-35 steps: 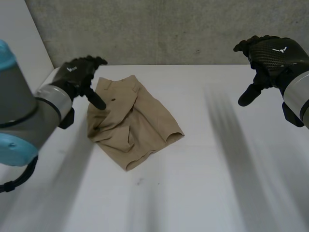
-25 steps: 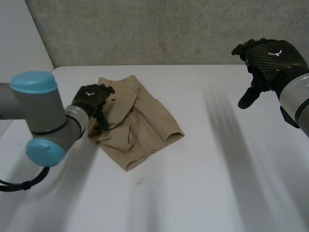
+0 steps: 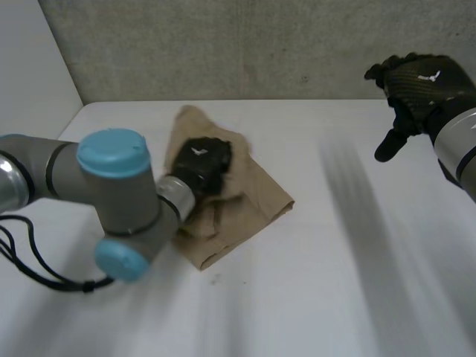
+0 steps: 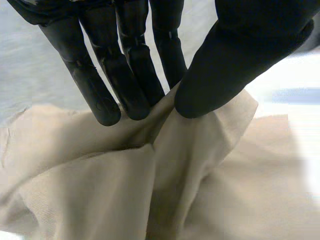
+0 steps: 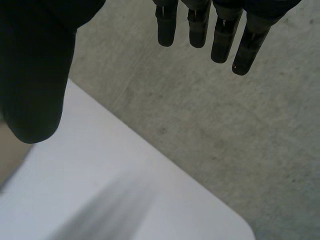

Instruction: Fold the shorts.

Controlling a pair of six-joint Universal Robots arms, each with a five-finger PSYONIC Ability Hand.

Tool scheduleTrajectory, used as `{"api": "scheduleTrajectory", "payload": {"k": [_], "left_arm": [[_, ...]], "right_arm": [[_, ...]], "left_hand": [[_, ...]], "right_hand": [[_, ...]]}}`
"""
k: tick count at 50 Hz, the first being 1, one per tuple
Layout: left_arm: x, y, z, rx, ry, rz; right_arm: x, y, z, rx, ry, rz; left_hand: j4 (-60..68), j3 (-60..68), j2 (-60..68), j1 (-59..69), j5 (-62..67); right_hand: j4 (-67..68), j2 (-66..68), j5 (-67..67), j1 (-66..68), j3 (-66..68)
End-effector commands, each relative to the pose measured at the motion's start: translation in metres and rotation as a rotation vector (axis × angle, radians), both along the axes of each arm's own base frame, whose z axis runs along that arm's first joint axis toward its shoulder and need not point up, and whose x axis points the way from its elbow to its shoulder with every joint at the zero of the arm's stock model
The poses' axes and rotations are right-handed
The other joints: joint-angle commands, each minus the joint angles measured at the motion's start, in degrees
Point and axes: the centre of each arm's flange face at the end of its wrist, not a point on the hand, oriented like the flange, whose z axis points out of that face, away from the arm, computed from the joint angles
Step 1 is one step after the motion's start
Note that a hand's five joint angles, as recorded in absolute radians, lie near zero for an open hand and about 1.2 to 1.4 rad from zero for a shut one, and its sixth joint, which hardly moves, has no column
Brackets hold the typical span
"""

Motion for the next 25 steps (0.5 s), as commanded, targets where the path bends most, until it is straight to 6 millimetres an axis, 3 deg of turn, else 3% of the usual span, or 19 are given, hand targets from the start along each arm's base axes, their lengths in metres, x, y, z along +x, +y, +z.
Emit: {"api": "scheduleTrajectory", "payload": {"k": [1,5,8,9,12,13,16,18,20,25], "left_arm": [[-0.014,0.129,0.024,0.145,0.085,-0.206],[-0.010,0.165,0.013,0.189,0.046,-0.274],[-0.008,0.180,0.007,0.209,0.024,-0.301],[-0.008,0.186,0.005,0.219,0.014,-0.316],[-0.007,0.190,0.007,0.207,0.006,-0.323],[-0.005,0.189,0.011,0.198,0.016,-0.318],[-0.001,0.179,0.015,0.186,0.027,-0.286],[0.007,0.160,0.017,0.179,0.032,-0.210],[0.017,0.142,0.016,0.172,0.026,-0.123],[0.033,0.127,0.010,0.180,0.002,-0.013]], "right_arm": [[-0.007,0.002,0.019,-0.062,-0.022,-0.016],[-0.010,0.000,0.021,-0.069,-0.025,-0.027],[-0.010,0.000,0.021,-0.070,-0.024,-0.027],[-0.010,0.000,0.021,-0.070,-0.024,-0.027],[-0.009,0.000,0.020,-0.068,-0.023,-0.020],[-0.009,0.001,0.020,-0.067,-0.023,-0.017],[-0.009,0.001,0.017,-0.054,-0.008,-0.013],[-0.008,0.001,0.014,-0.044,0.009,-0.009],[-0.007,0.006,0.007,-0.021,0.057,0.001],[-0.008,0.018,-0.018,0.085,0.177,0.043]], "left_hand": [[11.01,11.97,11.75,18.15,12.86],[11.01,11.97,11.75,18.15,12.86],[8.87,9.83,9.61,16.01,10.72],[-2.48,-1.51,-1.74,4.66,-0.62],[-20.36,-19.40,-19.63,-13.23,-18.51],[-27.75,-26.79,-27.01,-20.61,-25.90],[-31.01,-30.05,-30.28,-23.88,-29.16],[-33.53,-32.57,-32.79,-26.39,-31.68],[-35.22,-34.26,-34.48,-28.08,-33.37],[-35.05,-34.09,-34.32,-27.92,-33.20]], "right_hand": [[-3.41,-2.12,-3.79,0.56,-0.88],[-3.41,-2.12,-3.79,0.56,-0.88],[-3.41,-2.12,-3.79,0.56,-0.88],[-3.41,-2.12,-3.79,0.56,-0.88],[-3.41,-2.12,-3.79,0.56,-0.88],[-3.41,-2.12,-3.79,0.56,-0.88],[-3.41,-2.12,-3.79,0.56,-0.88],[-3.41,-2.12,-3.79,0.56,-0.88],[-3.41,-2.12,-3.79,0.56,-0.88],[-3.41,-2.12,-3.79,0.56,-0.88]]}}
